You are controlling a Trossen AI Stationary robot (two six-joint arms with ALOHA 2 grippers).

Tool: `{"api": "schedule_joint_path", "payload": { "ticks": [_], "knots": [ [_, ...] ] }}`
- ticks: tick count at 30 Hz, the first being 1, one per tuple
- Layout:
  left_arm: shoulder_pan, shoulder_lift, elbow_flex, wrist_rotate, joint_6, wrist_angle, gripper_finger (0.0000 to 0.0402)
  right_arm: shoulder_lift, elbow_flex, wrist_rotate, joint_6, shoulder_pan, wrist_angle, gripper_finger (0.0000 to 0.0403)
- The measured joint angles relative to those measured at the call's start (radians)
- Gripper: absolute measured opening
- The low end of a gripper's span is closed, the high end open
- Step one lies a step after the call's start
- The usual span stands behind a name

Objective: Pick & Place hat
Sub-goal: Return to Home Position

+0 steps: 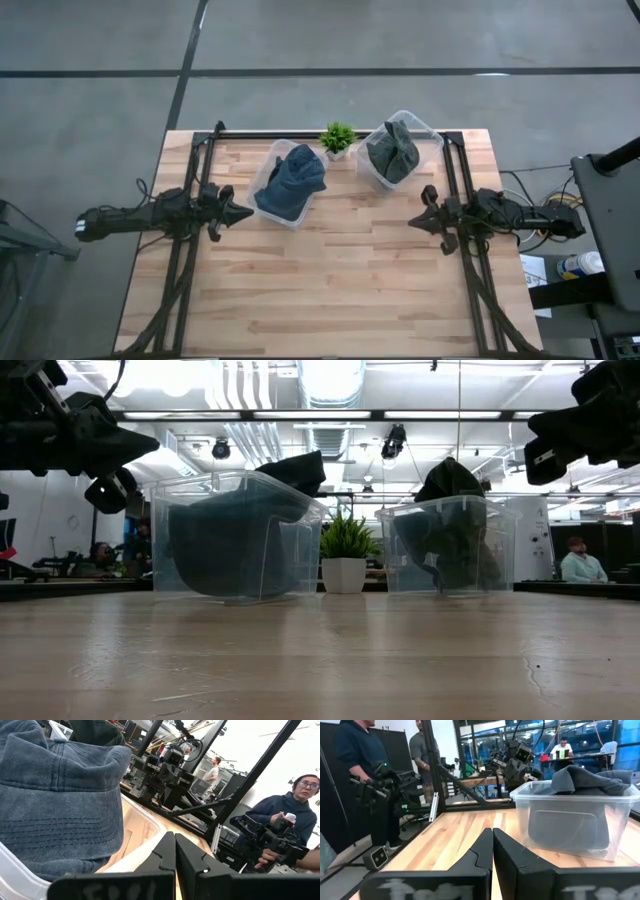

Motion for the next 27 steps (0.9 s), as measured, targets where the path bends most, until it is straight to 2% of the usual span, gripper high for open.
{"api": "schedule_joint_path", "payload": {
  "ticks": [14, 27],
  "knots": [
    [0.0, 0.0, 0.0, 0.0, 0.0, 0.0, 0.0, 0.002, 0.0, 0.001, 0.127, 0.0, 0.0, 0.0008],
    [0.0, 0.0, 0.0, 0.0, 0.0, 0.0, 0.0, 0.003, 0.0, 0.001, 0.126, 0.0, 0.0, 0.0008]
  ]
}}
